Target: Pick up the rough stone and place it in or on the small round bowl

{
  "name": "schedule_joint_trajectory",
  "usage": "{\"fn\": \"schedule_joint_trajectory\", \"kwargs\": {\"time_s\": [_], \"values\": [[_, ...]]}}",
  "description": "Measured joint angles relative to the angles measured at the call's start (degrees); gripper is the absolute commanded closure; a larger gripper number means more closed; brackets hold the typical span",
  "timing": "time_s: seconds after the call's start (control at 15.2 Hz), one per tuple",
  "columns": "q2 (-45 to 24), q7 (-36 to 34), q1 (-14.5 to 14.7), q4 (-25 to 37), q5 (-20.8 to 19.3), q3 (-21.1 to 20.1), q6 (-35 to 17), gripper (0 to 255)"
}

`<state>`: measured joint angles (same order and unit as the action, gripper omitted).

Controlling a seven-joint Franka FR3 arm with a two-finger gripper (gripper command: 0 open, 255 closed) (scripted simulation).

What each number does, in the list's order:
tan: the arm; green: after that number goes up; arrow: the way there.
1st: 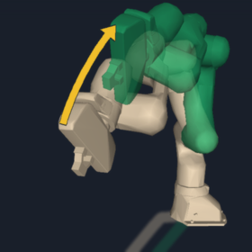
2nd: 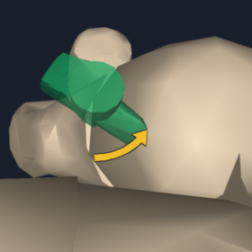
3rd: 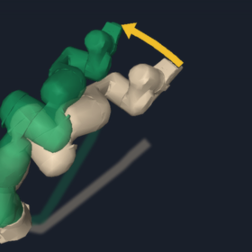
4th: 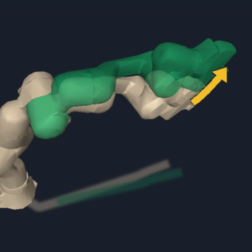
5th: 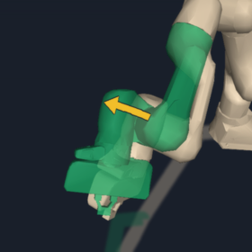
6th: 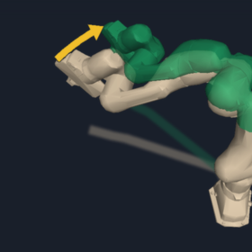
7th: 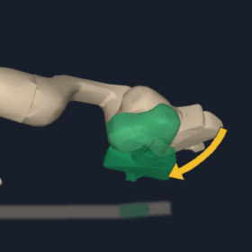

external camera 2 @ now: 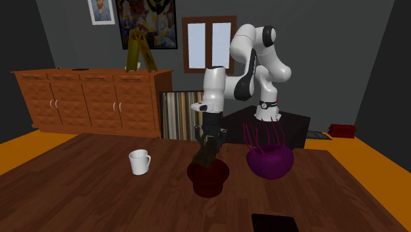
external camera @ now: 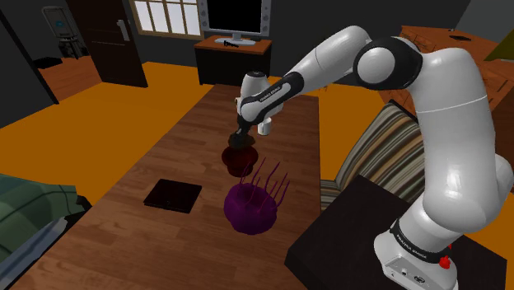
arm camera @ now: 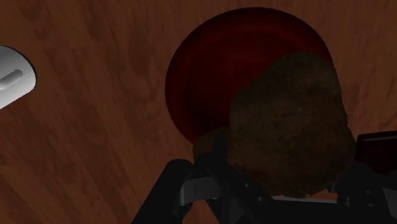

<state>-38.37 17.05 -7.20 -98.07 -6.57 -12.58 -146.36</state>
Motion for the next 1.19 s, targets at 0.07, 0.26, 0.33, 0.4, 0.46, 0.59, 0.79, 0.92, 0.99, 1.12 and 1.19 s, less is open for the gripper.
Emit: {"fn": "schedule_joint_trajectory", "kwargs": {"time_s": [0.07,0.26,0.33,0.4,0.46,0.59,0.79,0.92,0.99,1.12,1.19], "values": [[-0.5,-0.1,0.1,0.1,-0.1,0.1,-0.4,255],[-2.2,-0.3,0.4,0.5,-0.4,0.5,-1.7,255],[-2.7,-0.2,0.4,0.5,-0.5,0.5,-2.2,255],[-3.3,-0.3,0.6,0.7,-0.6,0.7,-2.6,255],[-3.9,-0.3,0.6,0.9,-0.7,0.8,-3.0,255],[-5.1,-0.4,0.8,1.2,-0.9,1.0,-3.9,255],[-6.4,-0.4,1.0,1.3,-1.1,1.3,-5.1,255],[-6.8,-0.5,1.1,1.5,-1.2,1.3,-5.3,255],[-6.9,-0.5,1.1,1.5,-1.2,1.4,-5.3,255],[-6.9,-0.5,1.1,1.5,-1.2,1.4,-5.3,255],[-6.9,-0.5,1.1,1.5,-1.2,1.4,-5.3,0]]}}
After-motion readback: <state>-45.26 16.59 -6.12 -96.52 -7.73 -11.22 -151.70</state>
